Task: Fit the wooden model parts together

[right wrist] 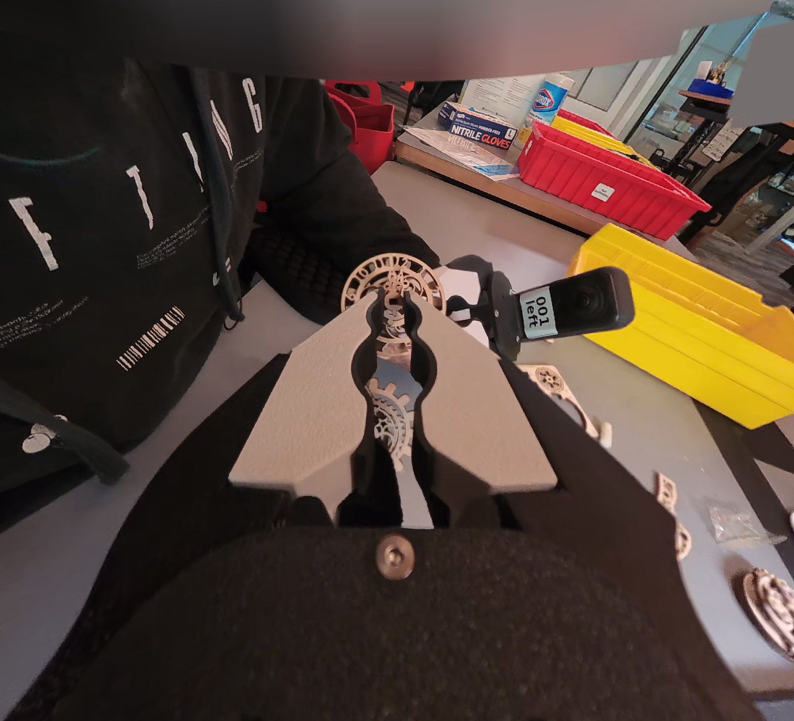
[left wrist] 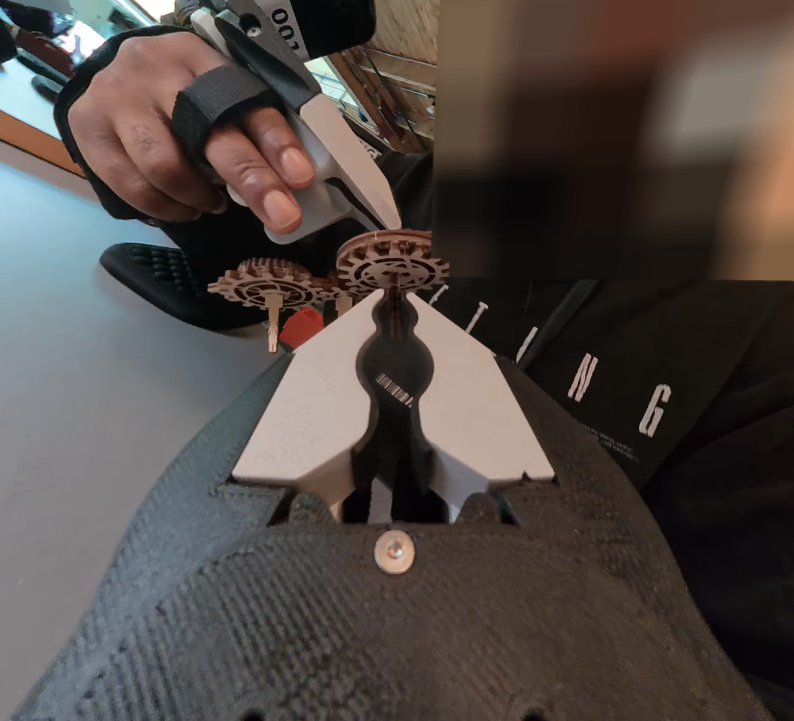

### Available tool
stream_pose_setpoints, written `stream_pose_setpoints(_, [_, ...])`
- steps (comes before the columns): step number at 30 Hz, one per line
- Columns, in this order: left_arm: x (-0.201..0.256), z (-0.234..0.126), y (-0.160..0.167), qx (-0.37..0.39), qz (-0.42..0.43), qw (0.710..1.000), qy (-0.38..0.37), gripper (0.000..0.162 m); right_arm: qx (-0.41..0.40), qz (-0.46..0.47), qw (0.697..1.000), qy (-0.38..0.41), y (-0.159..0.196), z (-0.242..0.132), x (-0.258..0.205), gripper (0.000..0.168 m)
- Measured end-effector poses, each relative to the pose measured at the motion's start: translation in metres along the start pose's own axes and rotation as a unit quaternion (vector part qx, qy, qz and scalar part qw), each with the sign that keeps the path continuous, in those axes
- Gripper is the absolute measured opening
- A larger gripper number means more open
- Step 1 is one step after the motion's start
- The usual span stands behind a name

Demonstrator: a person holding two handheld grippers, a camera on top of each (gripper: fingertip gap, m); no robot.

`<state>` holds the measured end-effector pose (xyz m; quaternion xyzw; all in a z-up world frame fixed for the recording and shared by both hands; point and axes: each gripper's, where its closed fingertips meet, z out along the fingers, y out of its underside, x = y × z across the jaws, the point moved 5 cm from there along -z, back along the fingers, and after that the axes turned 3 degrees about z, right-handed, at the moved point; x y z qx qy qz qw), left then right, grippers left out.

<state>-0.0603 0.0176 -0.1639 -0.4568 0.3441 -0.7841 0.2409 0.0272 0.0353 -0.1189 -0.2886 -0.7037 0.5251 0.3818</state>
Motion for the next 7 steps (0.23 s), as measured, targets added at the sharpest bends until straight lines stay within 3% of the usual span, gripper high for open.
stream_pose_setpoints(7, [-0.024,-0.005,-0.02,0.109,-0.1,0.986,-0.073,0.001,0.121,0.185,0.975,-0.011,0.023,-0.028,0.034,0.007])
